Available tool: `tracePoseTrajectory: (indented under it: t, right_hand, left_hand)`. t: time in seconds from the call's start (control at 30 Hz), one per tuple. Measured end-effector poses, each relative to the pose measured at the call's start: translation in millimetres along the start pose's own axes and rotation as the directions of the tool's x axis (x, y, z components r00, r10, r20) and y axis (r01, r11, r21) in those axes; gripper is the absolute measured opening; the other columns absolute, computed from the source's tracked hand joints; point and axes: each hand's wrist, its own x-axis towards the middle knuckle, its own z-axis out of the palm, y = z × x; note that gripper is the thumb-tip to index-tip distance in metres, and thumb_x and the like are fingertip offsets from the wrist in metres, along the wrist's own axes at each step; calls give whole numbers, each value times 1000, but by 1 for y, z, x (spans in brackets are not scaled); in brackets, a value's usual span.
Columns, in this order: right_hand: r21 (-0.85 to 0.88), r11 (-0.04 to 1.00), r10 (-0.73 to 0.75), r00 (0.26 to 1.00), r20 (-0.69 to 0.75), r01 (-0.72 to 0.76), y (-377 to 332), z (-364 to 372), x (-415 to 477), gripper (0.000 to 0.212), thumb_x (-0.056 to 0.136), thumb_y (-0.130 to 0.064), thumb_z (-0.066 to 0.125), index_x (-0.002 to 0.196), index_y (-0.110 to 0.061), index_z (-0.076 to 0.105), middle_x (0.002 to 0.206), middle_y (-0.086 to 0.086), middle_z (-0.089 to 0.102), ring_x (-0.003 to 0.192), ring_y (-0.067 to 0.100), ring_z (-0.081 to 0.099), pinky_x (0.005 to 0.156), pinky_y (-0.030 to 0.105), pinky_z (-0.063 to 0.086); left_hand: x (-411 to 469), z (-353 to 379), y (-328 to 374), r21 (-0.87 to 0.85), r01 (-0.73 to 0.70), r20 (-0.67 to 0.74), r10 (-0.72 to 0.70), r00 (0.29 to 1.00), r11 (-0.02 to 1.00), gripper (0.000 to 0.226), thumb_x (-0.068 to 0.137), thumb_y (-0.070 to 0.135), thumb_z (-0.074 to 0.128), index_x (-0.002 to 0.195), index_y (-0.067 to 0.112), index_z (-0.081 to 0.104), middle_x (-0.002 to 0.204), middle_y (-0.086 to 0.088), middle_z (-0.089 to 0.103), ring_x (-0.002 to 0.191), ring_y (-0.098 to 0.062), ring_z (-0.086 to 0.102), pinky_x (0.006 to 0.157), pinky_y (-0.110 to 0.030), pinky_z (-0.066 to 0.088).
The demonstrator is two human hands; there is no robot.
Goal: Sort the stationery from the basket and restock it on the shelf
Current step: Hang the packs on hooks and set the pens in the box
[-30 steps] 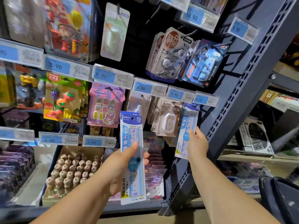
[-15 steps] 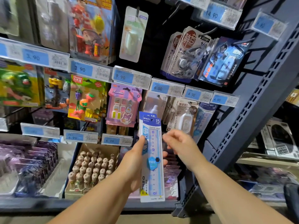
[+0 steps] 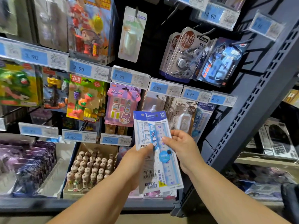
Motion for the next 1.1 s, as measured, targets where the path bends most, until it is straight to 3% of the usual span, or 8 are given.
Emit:
tracePoseTrajectory:
  t: [0.17, 0.27, 0.43, 0.53, 0.67, 0.8, 0.93, 1.1]
  right_hand:
    - [-74, 996, 57, 993, 99, -50, 3, -5, -3, 13, 93, -10, 60, 106, -9, 62, 96, 6, 75, 86, 21, 73, 72, 34, 58]
    - [-104, 995, 26, 987, 157, -10, 4, -10, -7, 22, 94, -1, 55, 110, -13, 64, 103, 5, 74, 95, 23, 71, 81, 39, 58]
    - [-29, 995, -94, 993, 74, 96, -1, -21, -13, 33, 95, 4, 48, 106, -22, 64, 91, -2, 75, 86, 12, 72, 65, 21, 56]
    - [-33, 994, -98, 991, 90, 102, 1, -25, -14, 32, 98, 0, 47, 110, -24, 63, 95, -2, 75, 89, 12, 72, 66, 20, 55]
    - [-41, 996, -77, 990, 116, 82, 2, -30, -14, 31, 99, -5, 46, 117, -24, 62, 106, 0, 74, 98, 15, 70, 72, 25, 57]
    - [23, 999, -44, 993, 110, 42, 4, -34, -10, 31, 100, -8, 45, 125, -18, 61, 115, 8, 71, 105, 26, 68, 84, 41, 56]
    - [75, 991, -106, 987, -119, 115, -4, -50, -6, 30, 101, -6, 43, 120, -18, 63, 108, 4, 73, 96, 20, 71, 74, 31, 58]
    - [-90, 990, -143, 855, -499, 113, 7, -86, 15, 26, 100, -12, 47, 114, -22, 67, 106, 2, 72, 93, 22, 71, 86, 46, 57]
  left_hand:
    - [1, 3, -3, 34, -10, 2, 10, 1000, 999, 28, 98, 3, 51, 117, 20, 62, 108, -4, 74, 99, -24, 71, 71, -32, 58]
    - [3, 3, -4, 55, -12, 19, 11, 1000, 998, 32, 97, 1, 52, 120, 19, 62, 109, -2, 74, 98, -21, 71, 73, -32, 57]
    - [7, 7, -5, 120, -22, 36, 18, 999, 992, 27, 96, 6, 56, 115, 22, 66, 106, 4, 75, 100, -21, 70, 86, -42, 54]
    - [10, 9, -7, 127, -35, 48, 30, 998, 991, 27, 95, 8, 57, 117, 22, 67, 109, 3, 74, 104, -23, 69, 97, -49, 50]
    - [11, 15, -9, 70, -40, 47, 37, 998, 997, 22, 98, 16, 55, 116, 22, 66, 107, 1, 75, 100, -21, 71, 92, -45, 53]
    - [11, 18, -8, 7, -28, 35, 28, 999, 1000, 22, 103, 27, 46, 114, 19, 62, 82, 1, 76, 72, -14, 71, 66, -31, 52]
    - [13, 16, -4, -56, 20, -9, -21, 1000, 998, 33, 103, 32, 43, 115, 7, 61, 82, -9, 68, 71, -22, 62, 67, -33, 49]
    - [12, 17, -3, -35, 63, 32, -61, 998, 997, 55, 97, 54, 39, 103, 8, 68, 76, -7, 60, 70, -24, 55, 78, -41, 49]
